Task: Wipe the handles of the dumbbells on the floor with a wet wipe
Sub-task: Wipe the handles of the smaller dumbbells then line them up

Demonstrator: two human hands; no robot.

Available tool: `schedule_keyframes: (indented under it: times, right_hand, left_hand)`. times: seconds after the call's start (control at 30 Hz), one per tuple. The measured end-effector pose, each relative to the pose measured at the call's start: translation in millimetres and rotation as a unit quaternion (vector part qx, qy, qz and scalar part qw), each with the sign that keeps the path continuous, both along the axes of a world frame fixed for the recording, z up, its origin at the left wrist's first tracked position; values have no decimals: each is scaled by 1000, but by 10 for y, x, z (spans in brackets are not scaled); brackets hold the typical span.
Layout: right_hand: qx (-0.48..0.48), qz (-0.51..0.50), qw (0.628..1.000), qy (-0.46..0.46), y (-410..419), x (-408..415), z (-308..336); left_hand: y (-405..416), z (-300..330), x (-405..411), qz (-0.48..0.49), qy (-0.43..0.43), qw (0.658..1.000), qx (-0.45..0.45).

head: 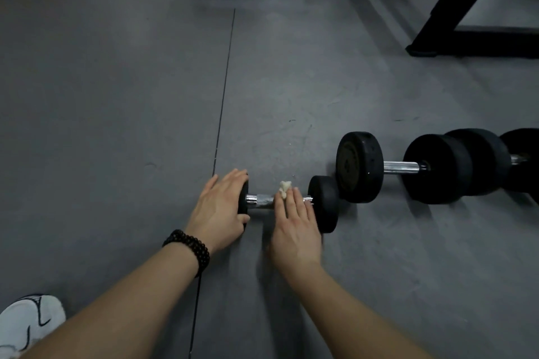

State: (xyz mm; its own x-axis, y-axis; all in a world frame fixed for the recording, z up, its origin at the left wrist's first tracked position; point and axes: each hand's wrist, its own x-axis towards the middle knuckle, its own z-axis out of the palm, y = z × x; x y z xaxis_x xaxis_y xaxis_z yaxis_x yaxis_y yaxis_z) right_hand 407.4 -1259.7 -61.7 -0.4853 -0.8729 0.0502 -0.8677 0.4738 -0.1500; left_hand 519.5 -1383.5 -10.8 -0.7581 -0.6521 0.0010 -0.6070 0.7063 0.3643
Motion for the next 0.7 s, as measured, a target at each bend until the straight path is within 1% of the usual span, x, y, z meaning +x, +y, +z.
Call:
schedule_keyframes:
  times: [0.03,0.13,0.2,0.3,0.33,0.4,0.43,0.47,0.53,0.57,0.6,0.63,0.7]
  right_hand:
    - [7,15,1000,-9,-65,76,-5]
    - [24,79,997,3,-110,267,-22]
    - [6,48,999,11,-68,220,-6]
    - [7,-52,998,-22,-79,199,14]
    - [10,-46,998,-30,-131,268,19]
    - [15,25,999,-43,-190,416,-19]
    - [17,45,998,-35,-188,406,-24]
    - [14,39,999,-9,-166,324,-16]
    - [-2,-25,999,25,-38,88,21]
    - [12,-48,998,31,22,14,68]
    - [45,-52,997,43,53,18,129]
    - [82,-38,995,49,46,60,162]
    - [142,-29,989,31,-23,149,250]
  left_hand:
    - [-22,12,-10,3,-4,1000,8]
    - [-101,56,-44,3,-21,999,33]
    - [-114,57,-69,13,-13,999,50]
    - [-99,20,-106,32,1,998,62]
    - [-104,10,-105,33,1,997,63]
    - [-121,8,-94,25,-7,998,64]
    - [-136,12,-89,18,-13,998,61]
    - [-143,25,-83,14,-17,998,62]
    - [-146,49,-72,7,-19,997,68]
    - [-141,55,-62,6,-17,998,68]
    - [-128,57,-50,4,-16,998,67]
    - [-112,62,-37,3,-17,998,66]
    - [-95,71,-28,1,-19,998,62]
